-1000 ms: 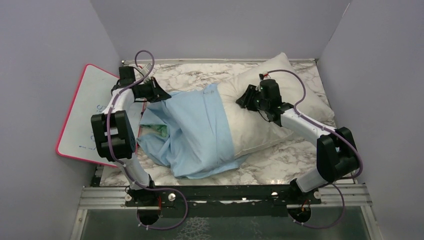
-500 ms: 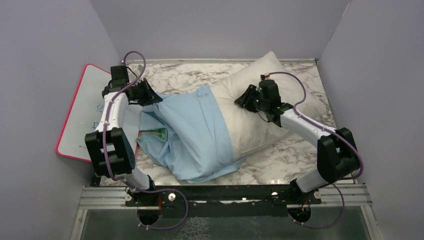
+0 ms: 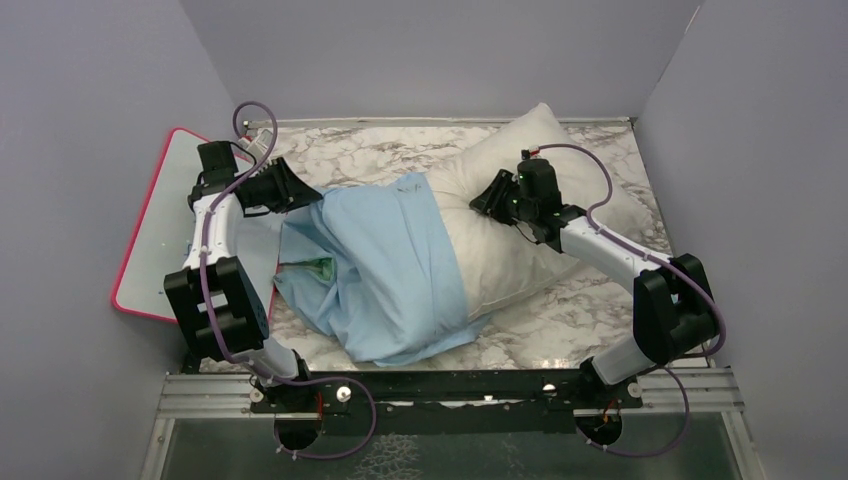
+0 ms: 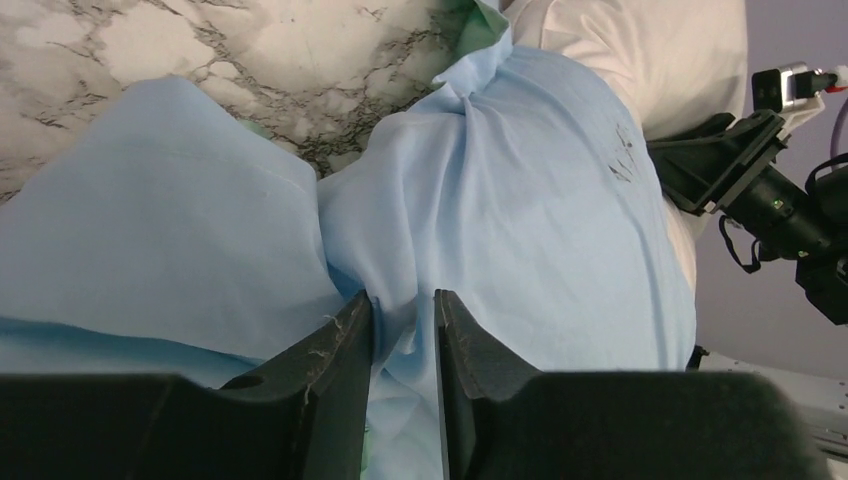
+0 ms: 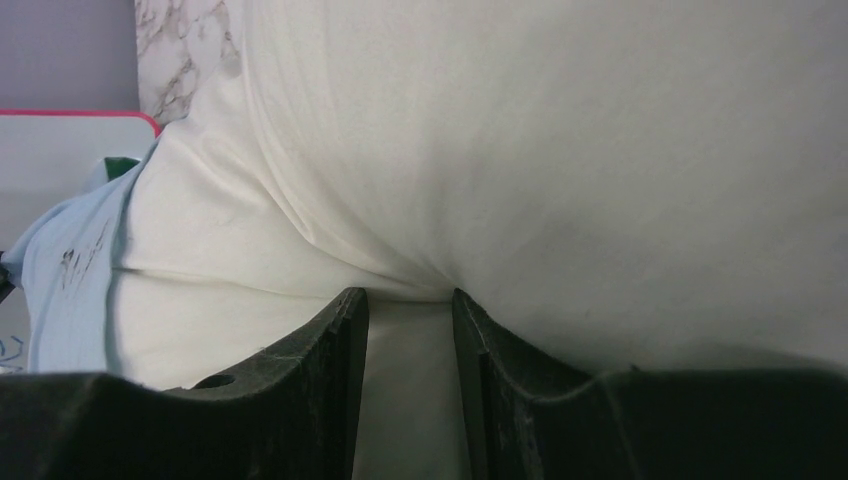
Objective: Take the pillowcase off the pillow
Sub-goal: Remove the pillow from the pillowcase.
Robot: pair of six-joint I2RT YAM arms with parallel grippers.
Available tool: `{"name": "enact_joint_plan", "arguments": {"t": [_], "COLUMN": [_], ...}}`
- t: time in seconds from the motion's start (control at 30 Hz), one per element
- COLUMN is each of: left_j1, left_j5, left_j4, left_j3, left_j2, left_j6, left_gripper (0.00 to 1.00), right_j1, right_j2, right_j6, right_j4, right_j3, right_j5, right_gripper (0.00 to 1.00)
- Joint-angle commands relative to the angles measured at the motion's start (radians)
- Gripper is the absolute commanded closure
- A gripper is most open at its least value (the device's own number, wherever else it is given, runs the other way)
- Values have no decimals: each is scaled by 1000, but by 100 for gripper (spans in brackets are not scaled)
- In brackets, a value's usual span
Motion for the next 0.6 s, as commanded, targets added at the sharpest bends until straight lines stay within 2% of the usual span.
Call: {"name": "enact_joint_plan", "arguments": {"t": [0.0, 0.07, 0.13, 0.17, 0.27, 0.43, 0.5, 0.57], "left_j1": [-5, -5, -6, -7, -6, 10, 51, 91], "left_j5": [88, 79, 33, 2, -162, -685, -778, -805], "left_j4": [47, 47, 47, 47, 48, 45, 34, 20], "left_j3": [-11, -14, -16, -17, -25, -22, -19, -16], "left_j2": [-22, -15, -11, -12, -49, -196, -246, -284], "left_j6": [28, 30, 29, 29, 12, -93, -124, -146], "left_gripper": [72, 79, 96, 100, 100, 100, 100, 100], "right_j1": [-41, -42, -42, -42, -42, -106, -148, -158], "right_j2": [88, 88, 87, 88, 95, 111, 98, 83], "right_j6": [-77, -79, -80, -80, -78, -58, -58, -59], "right_j4": [-399, -399, -400, -400, -401, -425, -423, -426], "right_j3": [-89, -87, -86, -86, -82, -70, -69, -63], "right_j5": [126, 124, 124, 124, 126, 210, 211, 221], "right_gripper": [57, 57, 57, 57, 57, 56, 56, 56]}}
